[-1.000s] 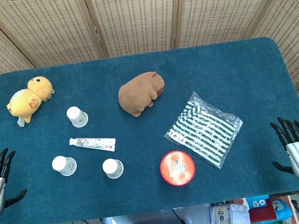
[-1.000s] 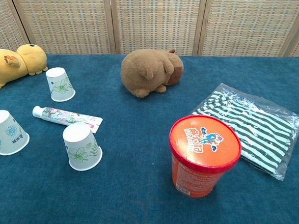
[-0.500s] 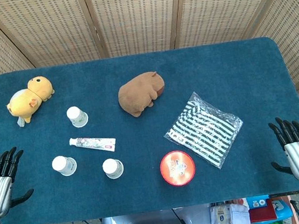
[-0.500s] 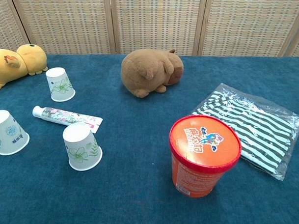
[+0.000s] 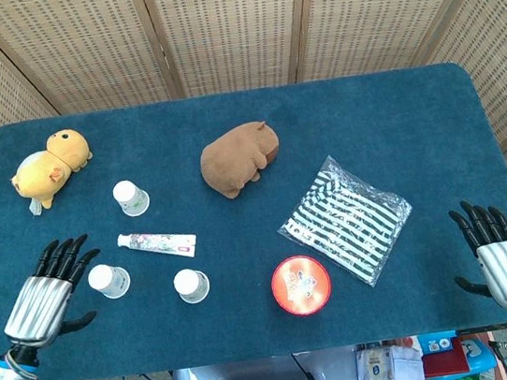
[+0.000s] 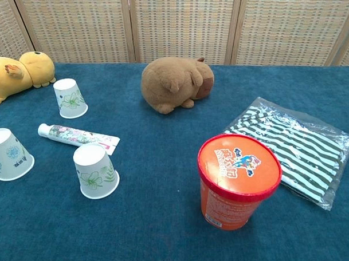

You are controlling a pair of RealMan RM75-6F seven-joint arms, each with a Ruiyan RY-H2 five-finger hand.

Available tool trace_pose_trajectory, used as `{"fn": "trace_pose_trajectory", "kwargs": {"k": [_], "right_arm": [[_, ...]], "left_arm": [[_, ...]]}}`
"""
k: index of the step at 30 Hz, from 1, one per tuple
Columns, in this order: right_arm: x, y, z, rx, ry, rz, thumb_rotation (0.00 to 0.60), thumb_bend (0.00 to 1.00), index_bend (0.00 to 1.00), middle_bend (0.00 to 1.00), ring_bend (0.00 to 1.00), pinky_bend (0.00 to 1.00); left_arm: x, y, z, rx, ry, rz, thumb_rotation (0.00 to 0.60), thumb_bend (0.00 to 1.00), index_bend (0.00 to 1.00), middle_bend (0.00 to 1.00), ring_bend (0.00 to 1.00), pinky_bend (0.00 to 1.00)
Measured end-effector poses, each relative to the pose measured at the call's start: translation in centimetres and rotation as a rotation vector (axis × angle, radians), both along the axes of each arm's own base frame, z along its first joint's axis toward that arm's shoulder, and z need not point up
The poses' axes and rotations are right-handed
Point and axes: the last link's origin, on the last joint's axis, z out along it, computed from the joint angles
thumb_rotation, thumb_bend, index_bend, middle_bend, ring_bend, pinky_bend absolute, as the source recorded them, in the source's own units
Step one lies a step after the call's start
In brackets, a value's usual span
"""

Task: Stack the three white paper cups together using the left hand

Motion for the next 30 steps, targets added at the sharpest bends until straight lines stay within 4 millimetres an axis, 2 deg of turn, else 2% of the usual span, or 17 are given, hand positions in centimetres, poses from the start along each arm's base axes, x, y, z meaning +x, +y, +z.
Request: {"fn": "trace_pose_trajectory", "kwargs": {"k": [6, 14, 18, 27, 30], "right_arm": [[0.1, 0.0, 0.0, 0.0, -0.011, 0.005, 0.6, 0.05, 0.0, 0.0, 0.0, 0.0], [-0.1, -0.1, 0.5, -0.01, -0.04, 0.004, 0.6, 0.05, 0.0, 0.0, 0.0, 0.0], [-0.2, -0.1, 0.6, -0.009, -0.054, 0.007, 0.6, 0.05, 0.0, 0.0, 0.0, 0.0], [-0.3, -0.1, 1.1, -0.018, -0.078, 0.007, 0.6, 0.05, 0.0, 0.0, 0.0, 0.0], [-0.5, -0.1, 1.3, -0.023, -0.086, 0.004, 0.6, 0.05, 0.0, 0.0, 0.0, 0.0]], "left_arm": [[2.9, 1.8, -1.8, -0.086, 0.031, -0.025, 0.6, 0.17, 0.2, 0.0, 0.0, 0.0], [5.3, 3.4, -4.4, -0.182, 0.087, 0.0, 0.6, 0.17, 0.2, 0.0, 0.0, 0.0], [7.3, 4.3, -6.5, -0.231, 0.14, -0.007, 0.6, 0.17, 0.2, 0.0, 0.0, 0.0], [12.7, 4.8, -11.1, -0.306, 0.213, -0.047, 0.6, 0.17, 0.2, 0.0, 0.0, 0.0], [13.3, 4.8, -11.8, -0.306, 0.235, -0.043, 0.6, 0.17, 0.2, 0.0, 0.0, 0.0]]}}
